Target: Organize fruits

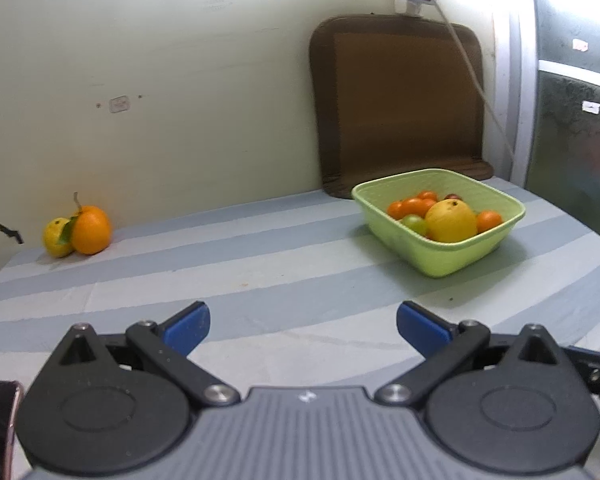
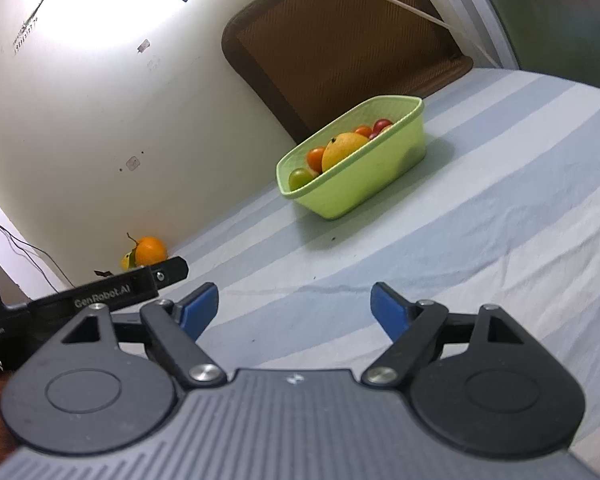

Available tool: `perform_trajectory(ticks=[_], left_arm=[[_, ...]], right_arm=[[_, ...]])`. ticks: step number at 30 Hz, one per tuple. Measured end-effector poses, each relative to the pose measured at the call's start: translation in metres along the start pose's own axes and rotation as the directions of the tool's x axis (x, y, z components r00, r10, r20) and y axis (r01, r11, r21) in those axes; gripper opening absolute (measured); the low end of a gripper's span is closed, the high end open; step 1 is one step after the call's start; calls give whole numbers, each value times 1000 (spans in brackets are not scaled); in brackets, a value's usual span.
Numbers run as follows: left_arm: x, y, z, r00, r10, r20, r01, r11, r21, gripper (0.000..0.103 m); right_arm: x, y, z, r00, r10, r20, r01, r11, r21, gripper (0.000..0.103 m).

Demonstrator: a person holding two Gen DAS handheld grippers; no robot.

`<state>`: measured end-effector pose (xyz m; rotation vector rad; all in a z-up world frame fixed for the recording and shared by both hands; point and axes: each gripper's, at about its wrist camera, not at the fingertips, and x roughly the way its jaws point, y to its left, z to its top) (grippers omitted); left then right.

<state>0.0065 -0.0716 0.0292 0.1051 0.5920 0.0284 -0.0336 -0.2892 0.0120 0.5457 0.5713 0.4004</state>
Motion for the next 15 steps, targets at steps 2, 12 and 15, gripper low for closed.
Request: perform_trajectory(ticks=[2,12,15], left_arm=[[-1,1,-1,1000,26,5,-26,1000,4,103],[-10,-6,-3,992,126,27,-128,989,76,103],[-11,-7,-5,992,122,22,-124,989,85,103]], right_arm=[[-1,2,-1,1000,-2,1,2,1000,-6,85],[-1,7,5,1000,12,7,-12,1000,-4,88],[-2,7,6,1000,13,5,-13,1000,-1,89]])
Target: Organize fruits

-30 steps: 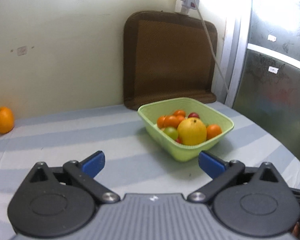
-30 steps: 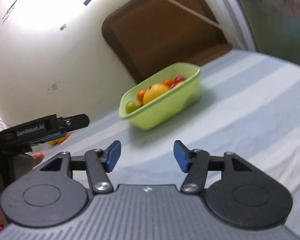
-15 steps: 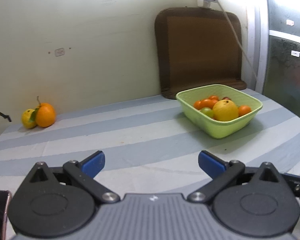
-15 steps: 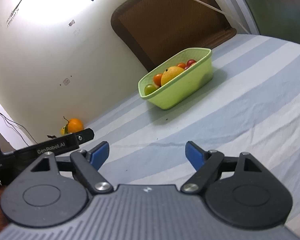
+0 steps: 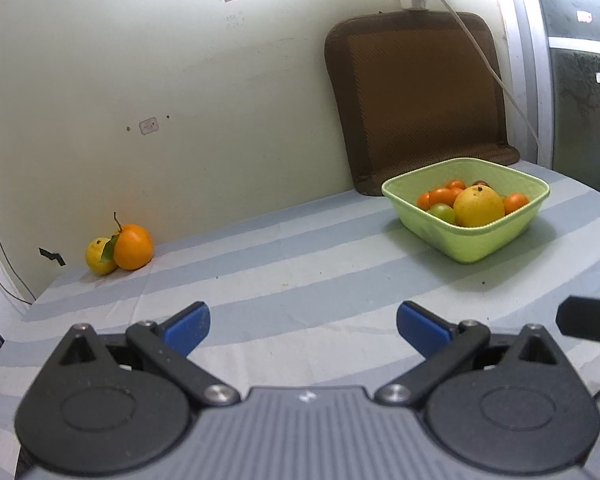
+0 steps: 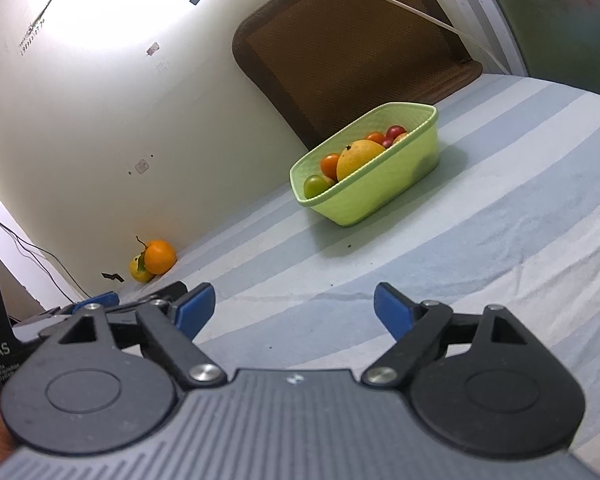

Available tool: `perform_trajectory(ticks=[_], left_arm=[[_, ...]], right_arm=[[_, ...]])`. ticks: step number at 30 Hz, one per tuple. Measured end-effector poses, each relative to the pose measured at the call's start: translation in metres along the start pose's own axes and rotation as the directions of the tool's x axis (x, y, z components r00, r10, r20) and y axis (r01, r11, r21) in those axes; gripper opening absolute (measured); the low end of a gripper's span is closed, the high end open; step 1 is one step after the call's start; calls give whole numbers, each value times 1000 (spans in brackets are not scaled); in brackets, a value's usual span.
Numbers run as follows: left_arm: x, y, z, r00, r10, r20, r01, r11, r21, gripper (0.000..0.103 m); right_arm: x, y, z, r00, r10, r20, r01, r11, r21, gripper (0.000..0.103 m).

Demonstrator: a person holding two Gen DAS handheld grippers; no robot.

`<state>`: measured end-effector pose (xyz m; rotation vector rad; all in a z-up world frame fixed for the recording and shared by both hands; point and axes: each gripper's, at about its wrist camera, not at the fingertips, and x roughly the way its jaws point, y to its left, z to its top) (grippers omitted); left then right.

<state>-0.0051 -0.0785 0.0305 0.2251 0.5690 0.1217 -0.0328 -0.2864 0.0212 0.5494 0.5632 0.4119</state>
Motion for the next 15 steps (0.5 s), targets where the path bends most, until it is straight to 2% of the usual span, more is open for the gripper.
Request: perform_trajectory(ticks=[15], left_arm=[[12,-3,-8,998,4,-61,-4,1000,2,103]], right_arm=[[-5,-3,2,1000,-8,18,8,1000,18,90]])
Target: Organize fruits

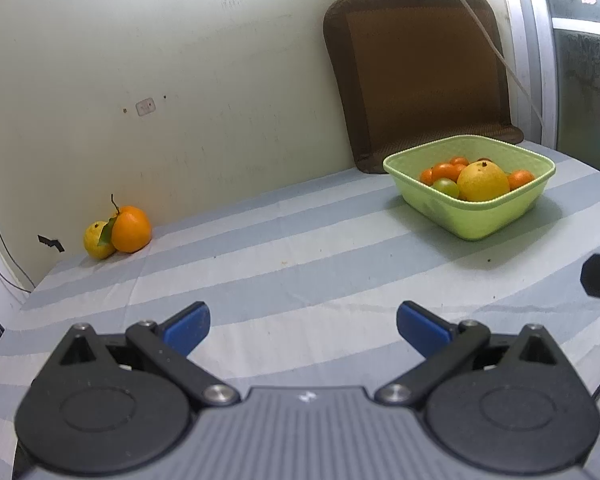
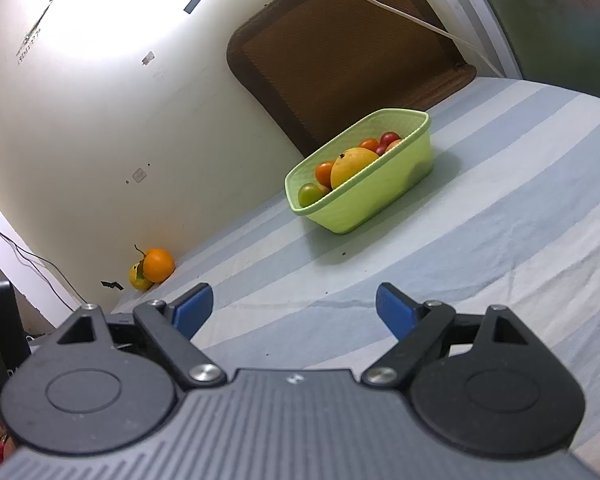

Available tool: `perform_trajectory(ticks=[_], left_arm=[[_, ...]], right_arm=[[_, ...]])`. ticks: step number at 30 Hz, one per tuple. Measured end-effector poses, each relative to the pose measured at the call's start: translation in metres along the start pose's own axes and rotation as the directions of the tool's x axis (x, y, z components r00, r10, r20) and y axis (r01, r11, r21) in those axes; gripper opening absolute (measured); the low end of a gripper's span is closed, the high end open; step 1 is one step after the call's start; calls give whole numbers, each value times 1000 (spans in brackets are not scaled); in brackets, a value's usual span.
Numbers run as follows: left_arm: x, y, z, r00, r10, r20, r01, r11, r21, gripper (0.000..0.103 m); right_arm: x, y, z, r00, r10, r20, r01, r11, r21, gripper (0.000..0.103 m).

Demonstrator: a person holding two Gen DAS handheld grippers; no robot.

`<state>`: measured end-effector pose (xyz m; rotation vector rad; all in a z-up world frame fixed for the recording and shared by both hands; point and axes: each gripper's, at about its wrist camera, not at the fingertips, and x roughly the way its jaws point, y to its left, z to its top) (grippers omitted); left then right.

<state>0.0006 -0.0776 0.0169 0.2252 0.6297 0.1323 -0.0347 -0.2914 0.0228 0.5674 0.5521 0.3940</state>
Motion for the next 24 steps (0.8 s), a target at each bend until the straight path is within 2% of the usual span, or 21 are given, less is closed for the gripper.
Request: perform_trajectory(ticks=[6,24], left_arm=[[2,-1,-1,1000,-6,-20,6,1000,-7,103],[1,-2,-1,1000,9,-15,-9,1000,-11,103]], right_arm=[[0,-3,1,1000,-7,4,7,1000,19,90],[-1,-4,3,1000,-11,13,11,1000,26,90]])
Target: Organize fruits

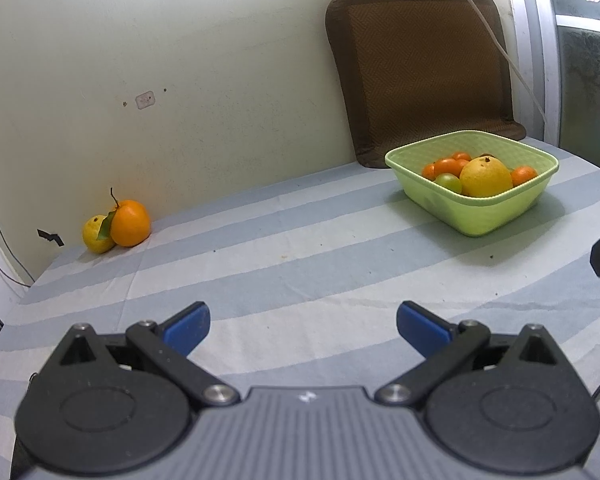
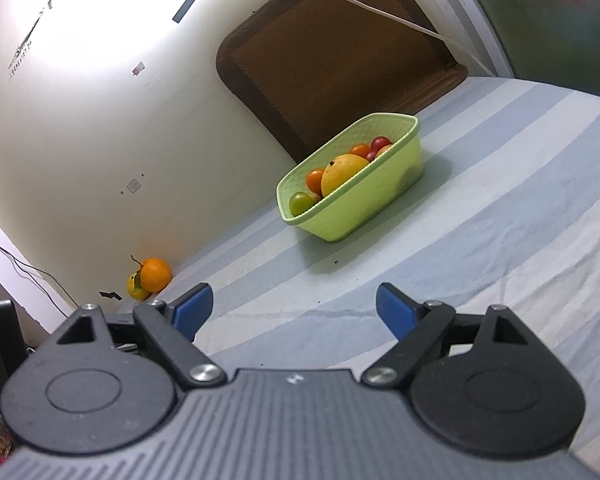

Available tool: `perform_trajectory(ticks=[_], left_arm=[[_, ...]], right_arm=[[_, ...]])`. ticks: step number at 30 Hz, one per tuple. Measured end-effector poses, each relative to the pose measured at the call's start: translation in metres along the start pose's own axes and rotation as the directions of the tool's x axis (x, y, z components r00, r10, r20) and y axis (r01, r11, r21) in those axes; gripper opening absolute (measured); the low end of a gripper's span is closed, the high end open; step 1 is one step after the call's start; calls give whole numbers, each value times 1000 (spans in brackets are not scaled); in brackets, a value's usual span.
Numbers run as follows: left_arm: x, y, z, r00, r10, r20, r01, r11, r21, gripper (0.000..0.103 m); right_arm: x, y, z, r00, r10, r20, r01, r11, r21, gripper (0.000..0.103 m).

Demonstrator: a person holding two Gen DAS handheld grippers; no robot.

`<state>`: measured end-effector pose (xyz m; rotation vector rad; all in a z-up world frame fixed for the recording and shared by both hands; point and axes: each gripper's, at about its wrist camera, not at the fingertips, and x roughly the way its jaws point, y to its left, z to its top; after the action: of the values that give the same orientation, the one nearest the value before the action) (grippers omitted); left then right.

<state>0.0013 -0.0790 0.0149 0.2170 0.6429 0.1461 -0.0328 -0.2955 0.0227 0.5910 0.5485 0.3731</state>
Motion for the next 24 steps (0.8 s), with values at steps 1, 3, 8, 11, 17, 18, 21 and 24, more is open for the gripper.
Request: perform_trajectory(ticks=[1,3,8,11,17,18,21,24], left_arm=[[0,0,0,1000,1,0,-1,1000,0,103],[0,0,0,1000,1,-4,-1,1000,-2,103],[3,1,0,1000,2,-15,-3,1000,-8,103],[4,2,0,1000,6,-20,-6,1000,-14,103],[5,4,-1,1000,17,-25,-17,999,-33,103],[6,5,-2,999,21,-28,-22,999,-39,103],[8,8,-3,999,36,-38,-38,998,-52,103],[8,8,-3,998,42,-39,-44,997,-55,103]], right_arm=[[0,0,0,1000,-1,0,1,1000,0,90],[0,1,0,1000,-2,0,2,1000,1,90],[0,0,-1,1000,-6,2,6,1000,6,90],[0,0,-1,1000,-5,2,5,1000,6,90],[1,0,-2,1000,-4,0,4,1000,7,90],[1,0,-1,1000,-4,0,4,1000,9,90],[1,0,-2,1000,-5,2,5,1000,8,90],[1,0,-2,1000,-5,2,5,1000,8,90]])
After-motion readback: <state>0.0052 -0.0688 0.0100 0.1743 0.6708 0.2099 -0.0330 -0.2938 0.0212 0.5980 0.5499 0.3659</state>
